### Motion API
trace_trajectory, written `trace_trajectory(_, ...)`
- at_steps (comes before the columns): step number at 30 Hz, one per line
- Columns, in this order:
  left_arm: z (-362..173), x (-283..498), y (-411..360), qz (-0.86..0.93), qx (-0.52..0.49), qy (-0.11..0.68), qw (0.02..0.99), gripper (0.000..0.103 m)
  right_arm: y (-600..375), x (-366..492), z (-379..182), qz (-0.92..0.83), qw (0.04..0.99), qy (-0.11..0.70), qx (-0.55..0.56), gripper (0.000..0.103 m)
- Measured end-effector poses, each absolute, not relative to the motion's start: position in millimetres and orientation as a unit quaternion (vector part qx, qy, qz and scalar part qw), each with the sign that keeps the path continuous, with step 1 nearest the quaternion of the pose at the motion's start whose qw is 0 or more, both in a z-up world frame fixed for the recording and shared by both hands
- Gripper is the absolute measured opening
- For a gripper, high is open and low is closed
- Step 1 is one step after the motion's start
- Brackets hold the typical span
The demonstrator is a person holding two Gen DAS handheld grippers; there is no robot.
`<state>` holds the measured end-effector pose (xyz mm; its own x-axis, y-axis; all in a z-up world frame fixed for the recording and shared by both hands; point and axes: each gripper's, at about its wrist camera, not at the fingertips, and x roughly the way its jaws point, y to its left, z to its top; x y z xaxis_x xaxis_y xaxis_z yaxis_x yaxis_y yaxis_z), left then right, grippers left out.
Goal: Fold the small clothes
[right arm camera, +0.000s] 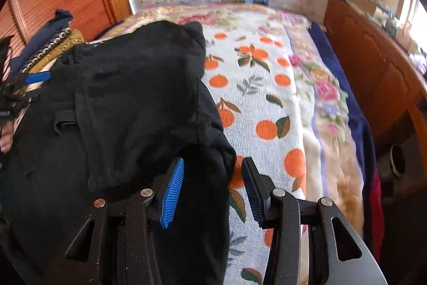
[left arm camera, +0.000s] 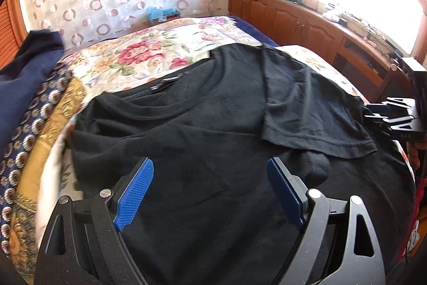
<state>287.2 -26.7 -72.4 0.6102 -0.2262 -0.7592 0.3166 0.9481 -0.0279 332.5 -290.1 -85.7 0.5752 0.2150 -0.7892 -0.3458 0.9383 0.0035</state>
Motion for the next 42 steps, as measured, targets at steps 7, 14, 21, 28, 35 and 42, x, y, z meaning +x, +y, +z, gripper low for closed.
trace_trajectory(7, -72, 285, 29, -0.082, 0.051, 0.414, 0.905, 0.088, -288, 320, -81, 0.16, 0.887, 0.422, -0.099, 0.006)
trace_trajectory(14, -71, 286, 68, -0.056, 0.031, 0.41, 0.91, 0.087, -307, 317, -91, 0.163, 0.885, 0.426, -0.098, 0.006)
trace_trajectory(21, -75, 290, 71, -0.075, 0.024, 0.416, 0.906, 0.075, -311, 316, -72, 0.181, 0.894, 0.398, -0.096, 0.016)
trace_trajectory(28, -77, 305, 67, -0.087, 0.007, 0.427, 0.9, 0.075, -302, 337, -45, 0.185, 0.912, 0.353, -0.099, 0.044)
trace_trajectory(35, -90, 319, 57, -0.086, 0.003, 0.453, 0.887, 0.075, -269, 384, -55, 0.193, 0.911, 0.348, -0.111, 0.045)
trace_trajectory(42, -97, 330, 52, -0.077, 0.003, 0.459, 0.885, 0.076, -250, 435, -74, 0.206, 0.898, 0.376, -0.098, 0.051)
